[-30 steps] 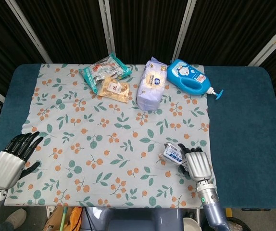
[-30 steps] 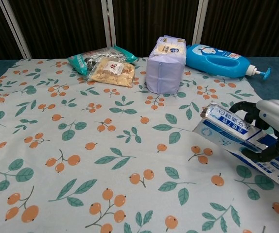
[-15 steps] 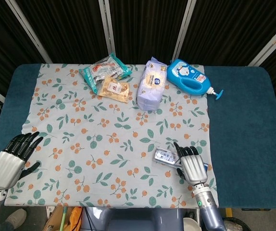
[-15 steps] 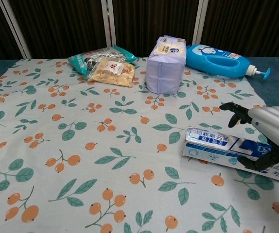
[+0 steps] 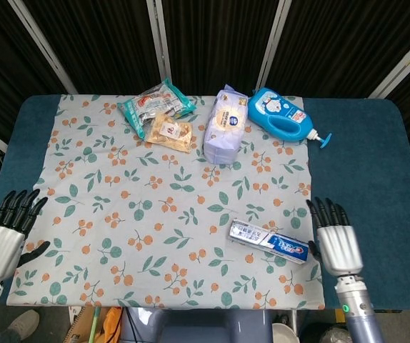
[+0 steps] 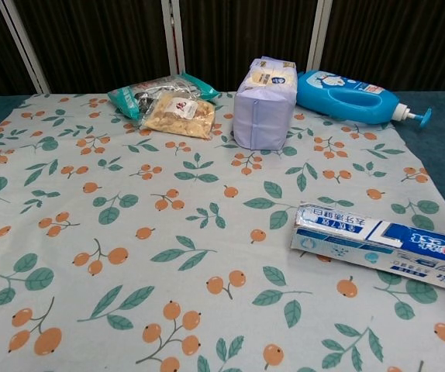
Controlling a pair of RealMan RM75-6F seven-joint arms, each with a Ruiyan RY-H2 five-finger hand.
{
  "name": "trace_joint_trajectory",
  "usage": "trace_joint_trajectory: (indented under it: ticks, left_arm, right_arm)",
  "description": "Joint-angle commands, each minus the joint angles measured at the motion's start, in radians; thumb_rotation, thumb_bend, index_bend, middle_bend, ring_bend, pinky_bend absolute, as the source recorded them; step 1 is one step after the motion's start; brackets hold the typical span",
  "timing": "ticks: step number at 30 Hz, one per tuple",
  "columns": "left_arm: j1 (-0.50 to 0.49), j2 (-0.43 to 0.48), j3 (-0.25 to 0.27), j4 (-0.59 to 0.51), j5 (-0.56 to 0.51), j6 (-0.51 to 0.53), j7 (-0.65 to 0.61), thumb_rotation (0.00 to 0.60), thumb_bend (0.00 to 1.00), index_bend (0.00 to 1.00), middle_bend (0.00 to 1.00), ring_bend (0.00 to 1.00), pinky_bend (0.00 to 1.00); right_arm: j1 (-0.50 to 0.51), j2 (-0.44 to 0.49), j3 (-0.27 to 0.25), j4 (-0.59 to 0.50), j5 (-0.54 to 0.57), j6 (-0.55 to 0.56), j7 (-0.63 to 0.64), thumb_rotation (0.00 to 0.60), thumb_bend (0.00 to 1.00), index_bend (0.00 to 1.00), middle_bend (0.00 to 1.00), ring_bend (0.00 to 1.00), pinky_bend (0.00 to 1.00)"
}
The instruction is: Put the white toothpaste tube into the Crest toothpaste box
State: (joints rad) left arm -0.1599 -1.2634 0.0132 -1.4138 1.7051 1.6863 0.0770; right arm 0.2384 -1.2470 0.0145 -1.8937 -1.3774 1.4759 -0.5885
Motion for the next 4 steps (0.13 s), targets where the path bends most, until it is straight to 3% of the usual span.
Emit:
trace_joint_trajectory:
  ticks: [1, 4]
  left_arm:
    - [0.026, 0.041, 0.010, -0.072, -0.048, -0.037, 0.019, 0.600, 0.09, 0.01, 0.00, 0.00, 0.01]
    - [0.035, 0.054, 0.009, -0.103, -0.067, -0.047, 0.032, 0.600, 0.09, 0.00, 0.00, 0.00, 0.00]
  right_arm:
    - [-0.083, 0.108, -0.036, 0.025, -0.036, 0.075, 0.131, 0.600, 0.32, 0.00, 0.00, 0.00, 0.06]
    - [-0.129, 0.137, -0.044, 0.081, -0.045, 0.123, 0.202, 0.600, 0.32, 0.00, 0.00, 0.00, 0.06]
